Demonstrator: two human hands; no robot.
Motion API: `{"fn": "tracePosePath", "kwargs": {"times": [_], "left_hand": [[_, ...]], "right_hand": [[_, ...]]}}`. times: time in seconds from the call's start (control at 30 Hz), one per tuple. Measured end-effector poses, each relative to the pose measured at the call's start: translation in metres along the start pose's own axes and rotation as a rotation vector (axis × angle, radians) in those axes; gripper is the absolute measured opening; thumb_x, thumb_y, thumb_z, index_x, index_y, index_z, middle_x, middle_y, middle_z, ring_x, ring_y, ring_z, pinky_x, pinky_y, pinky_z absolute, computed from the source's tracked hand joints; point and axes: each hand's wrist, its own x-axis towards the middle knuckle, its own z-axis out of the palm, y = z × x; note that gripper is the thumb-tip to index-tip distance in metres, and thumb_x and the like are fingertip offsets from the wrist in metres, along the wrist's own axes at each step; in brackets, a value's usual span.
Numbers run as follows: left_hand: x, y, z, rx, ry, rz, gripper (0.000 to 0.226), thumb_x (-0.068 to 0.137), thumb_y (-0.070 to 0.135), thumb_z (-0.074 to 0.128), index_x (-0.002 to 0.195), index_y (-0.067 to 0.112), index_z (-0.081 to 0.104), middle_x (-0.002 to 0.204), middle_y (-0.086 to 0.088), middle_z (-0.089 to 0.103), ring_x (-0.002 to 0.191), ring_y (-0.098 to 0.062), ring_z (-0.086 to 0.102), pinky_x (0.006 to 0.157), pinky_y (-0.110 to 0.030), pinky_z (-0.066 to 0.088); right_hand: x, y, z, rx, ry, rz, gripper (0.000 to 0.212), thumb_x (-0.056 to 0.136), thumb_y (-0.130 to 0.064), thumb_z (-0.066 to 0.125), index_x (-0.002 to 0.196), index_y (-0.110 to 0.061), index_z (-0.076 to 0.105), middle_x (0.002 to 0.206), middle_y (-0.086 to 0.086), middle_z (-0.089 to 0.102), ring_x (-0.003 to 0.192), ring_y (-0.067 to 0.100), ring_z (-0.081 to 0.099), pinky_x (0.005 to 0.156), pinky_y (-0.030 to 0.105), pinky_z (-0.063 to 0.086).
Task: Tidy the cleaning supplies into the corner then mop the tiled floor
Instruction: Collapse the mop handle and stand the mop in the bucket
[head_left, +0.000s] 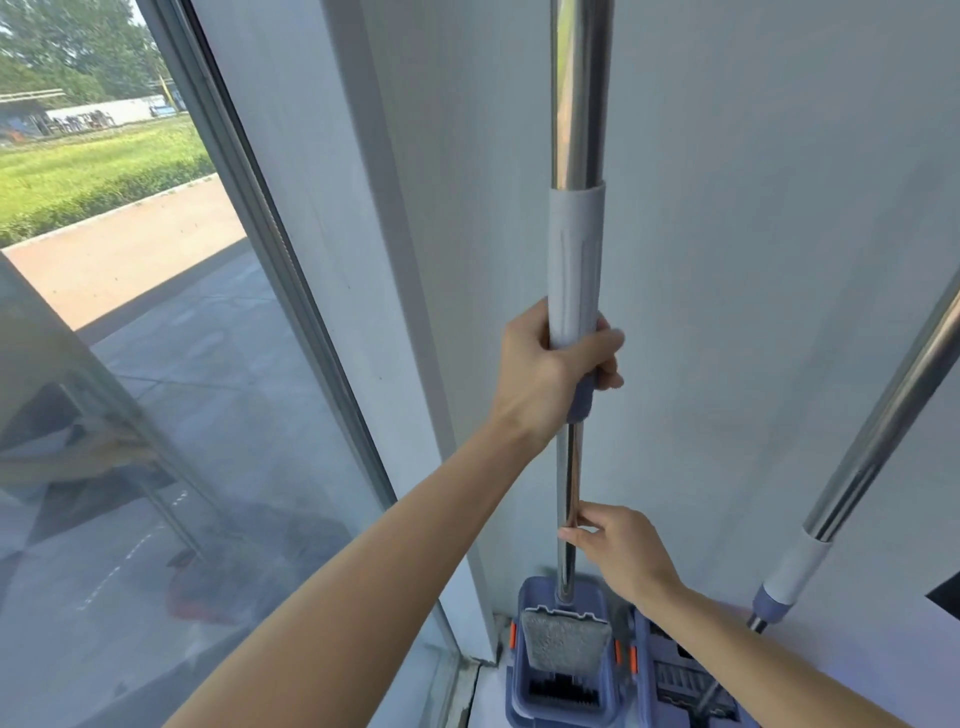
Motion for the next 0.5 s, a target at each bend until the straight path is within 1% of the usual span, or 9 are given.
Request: {"fn": "tracePosePath", "kwargs": {"times": [0.03, 0.07, 0.1, 0.13, 0.2, 0.27, 0.4, 0.47, 0.5], "left_hand": [[0.003, 0.007, 0.001, -0.006, 0.015, 0.024, 0.015, 0.078, -0.001, 0.067, 0.073, 0.002, 0.053, 0.059, -0.014, 0.054, 0.049, -0.024, 0.054, 0.052, -0.027, 0.050], [0.007, 0.013, 0.002, -0.010, 0.030, 0.036, 0.020, 0.082, -0.001, 0.066, 0.069, 0.003, 0.052, 0.057, -0.013, 0.052, 0.047, -0.024, 0.051, 0.049, -0.026, 0.048], [0.011, 0.018, 0.003, -0.009, 0.044, 0.040, 0.027, 0.084, 0.000, 0.066, 0.064, 0.005, 0.049, 0.053, -0.012, 0.050, 0.044, -0.023, 0.048, 0.047, -0.025, 0.046], [0.013, 0.020, 0.006, -0.002, 0.056, 0.038, 0.032, 0.084, 0.002, 0.065, 0.059, 0.007, 0.046, 0.050, -0.011, 0.048, 0.041, -0.022, 0.044, 0.046, -0.026, 0.044], [0.012, 0.019, 0.013, 0.011, 0.088, 0.027, 0.037, 0.083, 0.000, 0.064, 0.055, 0.011, 0.041, 0.047, -0.010, 0.044, 0.039, -0.020, 0.039, 0.046, -0.027, 0.040], [0.011, 0.016, 0.018, 0.007, 0.121, 0.022, 0.037, 0.081, -0.004, 0.059, 0.054, 0.011, 0.038, 0.046, -0.009, 0.040, 0.039, -0.019, 0.036, 0.044, -0.025, 0.037], [0.010, 0.014, 0.021, -0.010, 0.141, 0.021, 0.036, 0.078, -0.009, 0.054, 0.055, 0.011, 0.035, 0.047, -0.007, 0.037, 0.039, -0.018, 0.033, 0.042, -0.022, 0.034], [0.010, 0.015, 0.021, -0.015, 0.140, 0.020, 0.037, 0.077, -0.009, 0.053, 0.054, 0.012, 0.034, 0.046, -0.007, 0.037, 0.039, -0.018, 0.032, 0.042, -0.021, 0.033], [0.011, 0.015, 0.021, -0.021, 0.136, 0.017, 0.038, 0.078, -0.010, 0.053, 0.054, 0.012, 0.034, 0.045, -0.005, 0.037, 0.038, -0.018, 0.032, 0.042, -0.021, 0.033]], "right_hand": [[-0.001, 0.009, 0.005, 0.012, -0.009, 0.036, 0.016, 0.089, -0.020, 0.065, 0.095, -0.032, 0.073, 0.093, -0.022, 0.069, 0.086, -0.001, 0.063, 0.071, 0.004, 0.043], [-0.002, 0.017, 0.009, 0.012, -0.011, 0.069, 0.015, 0.088, -0.019, 0.065, 0.095, -0.029, 0.074, 0.084, -0.022, 0.069, 0.077, 0.003, 0.062, 0.067, 0.012, 0.047], [-0.004, 0.024, 0.013, 0.000, -0.008, 0.103, 0.013, 0.088, -0.019, 0.065, 0.092, -0.027, 0.074, 0.068, -0.023, 0.067, 0.063, 0.007, 0.056, 0.061, 0.020, 0.046], [-0.005, 0.030, 0.016, -0.019, -0.004, 0.128, 0.011, 0.088, -0.019, 0.065, 0.086, -0.026, 0.073, 0.052, -0.021, 0.060, 0.053, 0.009, 0.047, 0.055, 0.023, 0.041], [-0.007, 0.036, 0.020, -0.054, 0.000, 0.141, 0.011, 0.087, -0.018, 0.065, 0.078, -0.024, 0.069, 0.040, -0.021, 0.052, 0.042, 0.005, 0.036, 0.050, 0.019, 0.031], [-0.007, 0.035, 0.019, -0.066, -0.013, 0.127, 0.014, 0.087, -0.017, 0.065, 0.075, -0.024, 0.065, 0.038, -0.027, 0.049, 0.036, 0.003, 0.039, 0.046, 0.013, 0.027], [-0.008, 0.027, 0.017, -0.105, -0.054, 0.122, 0.019, 0.089, -0.016, 0.064, 0.072, -0.025, 0.061, 0.038, -0.033, 0.048, 0.039, -0.009, 0.048, 0.043, 0.009, 0.032], [-0.007, 0.025, 0.016, -0.122, -0.072, 0.126, 0.026, 0.089, -0.019, 0.063, 0.068, -0.032, 0.055, 0.046, -0.028, 0.055, 0.050, -0.008, 0.054, 0.047, 0.007, 0.037], [-0.007, 0.023, 0.015, -0.123, -0.075, 0.130, 0.028, 0.089, -0.021, 0.063, 0.067, -0.035, 0.053, 0.058, -0.026, 0.060, 0.061, -0.004, 0.060, 0.052, 0.006, 0.039]]}}
